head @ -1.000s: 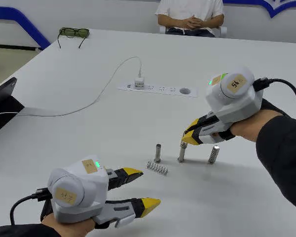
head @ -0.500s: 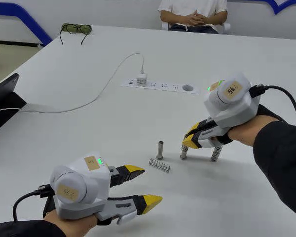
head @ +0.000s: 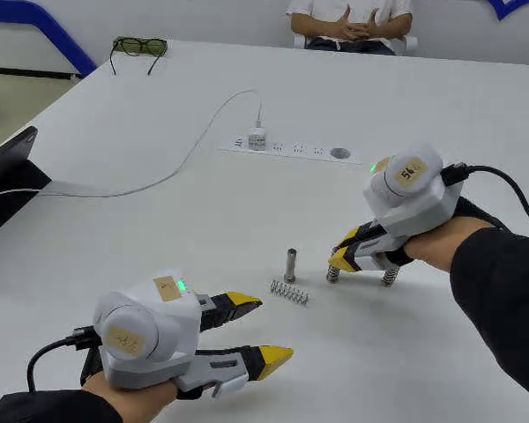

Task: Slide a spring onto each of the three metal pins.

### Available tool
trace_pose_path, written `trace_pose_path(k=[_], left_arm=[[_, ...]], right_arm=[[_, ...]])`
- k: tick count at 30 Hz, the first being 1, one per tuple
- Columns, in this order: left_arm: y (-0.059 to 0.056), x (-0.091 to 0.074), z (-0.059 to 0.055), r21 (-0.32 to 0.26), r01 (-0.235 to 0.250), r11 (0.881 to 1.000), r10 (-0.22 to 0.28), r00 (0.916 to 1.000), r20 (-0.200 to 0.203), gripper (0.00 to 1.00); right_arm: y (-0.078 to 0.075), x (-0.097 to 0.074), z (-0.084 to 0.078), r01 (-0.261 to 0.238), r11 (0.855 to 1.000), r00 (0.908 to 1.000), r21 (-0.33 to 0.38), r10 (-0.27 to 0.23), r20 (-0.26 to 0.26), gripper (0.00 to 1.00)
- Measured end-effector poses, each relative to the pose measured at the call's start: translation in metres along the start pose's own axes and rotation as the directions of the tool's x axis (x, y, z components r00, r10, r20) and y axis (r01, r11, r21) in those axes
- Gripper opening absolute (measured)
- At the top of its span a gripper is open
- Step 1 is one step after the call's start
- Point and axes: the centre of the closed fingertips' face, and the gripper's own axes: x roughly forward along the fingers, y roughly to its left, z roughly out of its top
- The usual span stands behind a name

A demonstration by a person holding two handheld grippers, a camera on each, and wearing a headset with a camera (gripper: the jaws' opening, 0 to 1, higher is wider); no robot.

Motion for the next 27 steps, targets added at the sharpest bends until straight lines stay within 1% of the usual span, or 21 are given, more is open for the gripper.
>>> trace_pose_path(k=[3, 5, 10, 15, 19, 27], left_arm=[[0.0, 0.0, 0.0, -0.001, -0.001, 1.0, 0.001, 1.0, 0.0, 0.43], [0.001, 0.0, 0.0, -0.002, -0.002, 1.0, 0.002, 1.0, 0.001, 0.43], [0.001, 0.0, -0.001, -0.001, -0.002, 1.0, 0.002, 1.0, 0.0, 0.43], [0.0, 0.0, 0.0, 0.001, -0.003, 1.0, 0.003, 1.0, 0.001, 0.43], [0.0, 0.0, 0.002, 0.003, -0.003, 1.0, 0.003, 1.0, 0.004, 0.43], [0.0, -0.001, 0.004, 0.008, -0.005, 1.0, 0.005, 1.0, 0.005, 0.43]], right_arm=[[0.001, 0.002, -0.003, 0.0, 1.0, 1.0, 0.003, 0.0, -0.01, 0.12], [0.001, 0.002, -0.001, 0.0, 1.0, 1.0, 0.006, 0.0, -0.001, 0.12], [0.001, 0.002, -0.002, 0.002, 1.0, 1.0, 0.007, -0.002, -0.001, 0.12], [0.0, -0.003, -0.004, 0.013, 1.0, 0.9999, 0.011, -0.013, 0.006, 0.15], [-0.001, -0.006, -0.007, 0.018, 1.0, 0.9998, 0.013, -0.018, 0.005, 0.15], [0.006, -0.012, -0.011, 0.019, 1.0, 0.9998, 0.012, -0.019, 0.011, 0.15]])
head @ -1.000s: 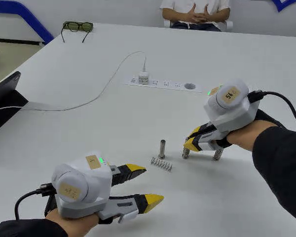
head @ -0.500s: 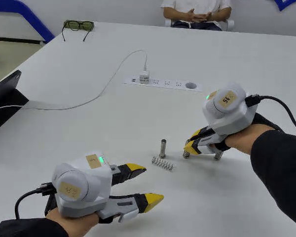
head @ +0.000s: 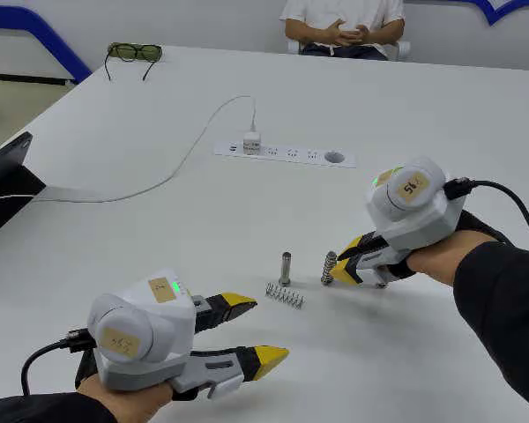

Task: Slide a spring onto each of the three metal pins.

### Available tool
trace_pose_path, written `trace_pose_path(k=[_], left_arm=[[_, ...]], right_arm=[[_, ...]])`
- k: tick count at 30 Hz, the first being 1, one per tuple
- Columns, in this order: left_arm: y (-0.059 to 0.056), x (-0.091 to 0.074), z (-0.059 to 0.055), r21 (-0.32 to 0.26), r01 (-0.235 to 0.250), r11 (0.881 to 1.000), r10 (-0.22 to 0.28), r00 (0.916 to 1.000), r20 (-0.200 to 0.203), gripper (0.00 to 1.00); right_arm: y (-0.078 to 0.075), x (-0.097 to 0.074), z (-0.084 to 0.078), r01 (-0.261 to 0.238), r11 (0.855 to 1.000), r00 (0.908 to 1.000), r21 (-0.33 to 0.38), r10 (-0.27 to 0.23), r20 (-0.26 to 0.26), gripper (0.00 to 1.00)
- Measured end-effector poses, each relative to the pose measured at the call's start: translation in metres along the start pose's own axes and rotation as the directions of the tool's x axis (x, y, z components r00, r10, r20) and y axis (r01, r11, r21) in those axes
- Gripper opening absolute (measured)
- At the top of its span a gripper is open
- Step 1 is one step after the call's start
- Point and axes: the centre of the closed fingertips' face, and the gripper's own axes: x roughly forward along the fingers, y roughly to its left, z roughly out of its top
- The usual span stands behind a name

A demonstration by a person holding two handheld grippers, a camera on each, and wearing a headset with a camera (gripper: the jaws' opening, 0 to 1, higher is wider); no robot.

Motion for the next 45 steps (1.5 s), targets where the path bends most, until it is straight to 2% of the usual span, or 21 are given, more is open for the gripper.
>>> trace_pose_path(k=[10, 23, 33, 45], left_arm=[[0.001, -0.003, 0.001, 0.005, -0.006, 1.0, 0.006, 1.0, -0.001, 0.43], [0.001, -0.004, 0.002, 0.009, -0.005, 1.0, 0.005, 1.0, 0.003, 0.43], [0.006, -0.005, 0.001, 0.004, -0.014, 1.0, 0.014, 0.9999, 0.003, 0.43], [0.008, -0.006, -0.001, 0.001, -0.017, 1.0, 0.017, 0.9998, -0.001, 0.43]], right_arm=[[0.019, 0.001, -0.005, -0.024, 1.0, 0.9997, 0.007, 0.024, 0.001, 0.15], [0.047, 0.018, 0.006, -0.074, 0.997, 0.9972, -0.008, 0.074, 0.011, 0.15], [0.052, 0.034, 0.007, -0.09, 0.996, 0.996, 0.002, 0.09, 0.004, 0.15], [0.052, 0.047, 0.004, -0.084, 0.996, 0.9963, 0.016, 0.084, -0.018, 0.13]])
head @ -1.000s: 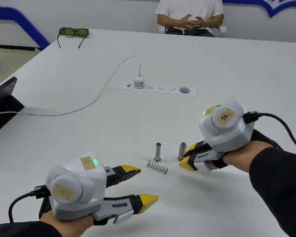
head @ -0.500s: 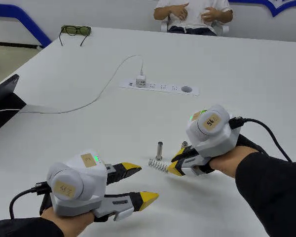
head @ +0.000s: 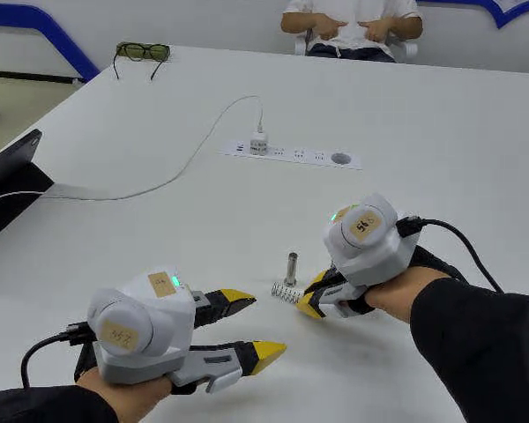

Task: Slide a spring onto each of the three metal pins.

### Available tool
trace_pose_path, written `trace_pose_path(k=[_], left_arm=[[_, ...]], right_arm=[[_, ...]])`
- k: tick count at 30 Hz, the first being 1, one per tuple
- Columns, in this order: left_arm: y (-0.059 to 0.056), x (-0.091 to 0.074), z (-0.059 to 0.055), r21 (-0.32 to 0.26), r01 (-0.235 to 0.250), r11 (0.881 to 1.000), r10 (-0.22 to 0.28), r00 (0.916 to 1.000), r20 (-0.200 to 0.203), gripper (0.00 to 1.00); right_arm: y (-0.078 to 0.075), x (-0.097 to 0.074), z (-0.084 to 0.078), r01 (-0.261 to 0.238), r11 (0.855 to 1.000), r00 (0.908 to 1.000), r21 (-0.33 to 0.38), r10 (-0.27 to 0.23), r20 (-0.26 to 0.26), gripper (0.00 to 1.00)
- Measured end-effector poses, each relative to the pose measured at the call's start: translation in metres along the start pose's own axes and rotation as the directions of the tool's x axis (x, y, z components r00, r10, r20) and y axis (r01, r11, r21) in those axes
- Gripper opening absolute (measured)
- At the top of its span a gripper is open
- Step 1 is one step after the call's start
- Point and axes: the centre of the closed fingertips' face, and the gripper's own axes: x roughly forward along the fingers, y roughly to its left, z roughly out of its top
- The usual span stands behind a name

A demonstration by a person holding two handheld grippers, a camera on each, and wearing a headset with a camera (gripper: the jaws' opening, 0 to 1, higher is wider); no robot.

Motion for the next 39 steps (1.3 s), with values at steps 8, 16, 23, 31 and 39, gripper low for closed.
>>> trace_pose_path(k=[8, 16, 23, 31, 39], left_arm=[[0.001, -0.001, -0.001, -0.001, -0.002, 1.0, 0.002, 1.0, -0.003, 0.42], [0.002, 0.0, -0.001, 0.005, -0.002, 1.0, 0.002, 1.0, -0.005, 0.42], [-0.002, 0.002, 0.0, 0.016, 0.006, 1.0, -0.006, 0.9999, -0.011, 0.41], [-0.004, 0.003, 0.001, 0.028, 0.012, 1.0, -0.011, 0.9998, -0.017, 0.41], [-0.008, 0.004, 0.003, 0.049, 0.027, 0.998, -0.026, 0.9994, -0.022, 0.39]], right_arm=[[-0.001, 0.004, -0.003, 0.003, 1.0, 0.9999, 0.0, -0.003, -0.012, 0.12], [0.003, -0.004, -0.005, -0.007, 1.0, 0.9998, -0.022, 0.006, -0.017, 0.11], [0.012, -0.02, -0.004, -0.034, 0.997, 0.9993, -0.066, 0.033, -0.017, 0.11], [0.026, -0.041, -0.003, -0.088, 0.989, 0.9961, -0.117, 0.086, -0.017, 0.11], [0.048, -0.055, -0.004, -0.17, 0.967, 0.9853, -0.188, 0.163, -0.052, 0.11]])
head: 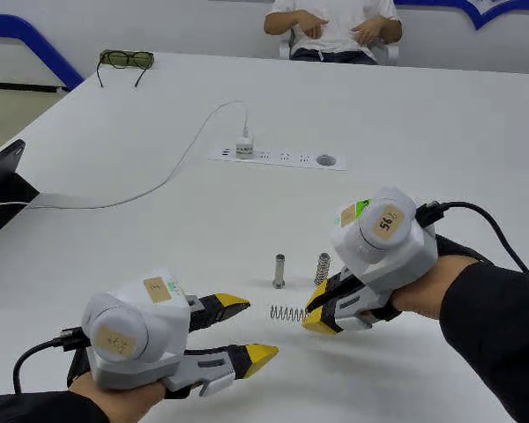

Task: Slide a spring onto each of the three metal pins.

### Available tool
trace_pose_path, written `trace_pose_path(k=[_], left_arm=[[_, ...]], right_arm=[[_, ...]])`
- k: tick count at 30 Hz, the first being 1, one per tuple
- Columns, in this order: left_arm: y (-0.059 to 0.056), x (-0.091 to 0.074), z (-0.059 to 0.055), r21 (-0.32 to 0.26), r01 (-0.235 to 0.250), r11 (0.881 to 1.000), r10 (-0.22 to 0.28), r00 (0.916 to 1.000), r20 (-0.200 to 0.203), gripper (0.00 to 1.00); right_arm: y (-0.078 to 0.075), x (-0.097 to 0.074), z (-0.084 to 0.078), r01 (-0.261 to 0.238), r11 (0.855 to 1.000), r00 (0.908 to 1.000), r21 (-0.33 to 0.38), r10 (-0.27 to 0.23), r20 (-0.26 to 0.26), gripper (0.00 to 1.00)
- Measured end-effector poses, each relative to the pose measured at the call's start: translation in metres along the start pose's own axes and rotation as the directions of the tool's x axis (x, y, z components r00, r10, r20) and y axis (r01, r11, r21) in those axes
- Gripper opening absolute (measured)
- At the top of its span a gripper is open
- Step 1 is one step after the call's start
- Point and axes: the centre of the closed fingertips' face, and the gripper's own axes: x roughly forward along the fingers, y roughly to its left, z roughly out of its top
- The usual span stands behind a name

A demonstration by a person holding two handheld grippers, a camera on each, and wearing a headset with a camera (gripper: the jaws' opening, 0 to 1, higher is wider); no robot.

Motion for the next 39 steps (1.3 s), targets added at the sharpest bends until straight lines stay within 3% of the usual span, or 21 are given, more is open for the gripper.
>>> trace_pose_path(k=[19, 30, 39], left_arm=[[-0.026, 0.006, 0.005, 0.089, 0.098, 0.991, -0.098, 0.9951, -0.005, 0.22], [-0.031, 0.008, 0.004, 0.115, 0.121, 0.986, -0.121, 0.9926, -0.009, 0.13], [-0.03, 0.008, 0.004, 0.114, 0.115, 0.987, -0.115, 0.9934, -0.007, 0.12]], right_arm=[[0.028, -0.009, 0.0, -0.103, 0.991, 0.9937, -0.091, 0.098, -0.055, 0.11], [0.033, -0.011, 0.002, -0.116, 0.988, 0.9917, -0.103, 0.109, -0.068, 0.11], [0.033, -0.02, 0.017, -0.102, 0.985, 0.9943, -0.14, 0.097, -0.044, 0.11]])
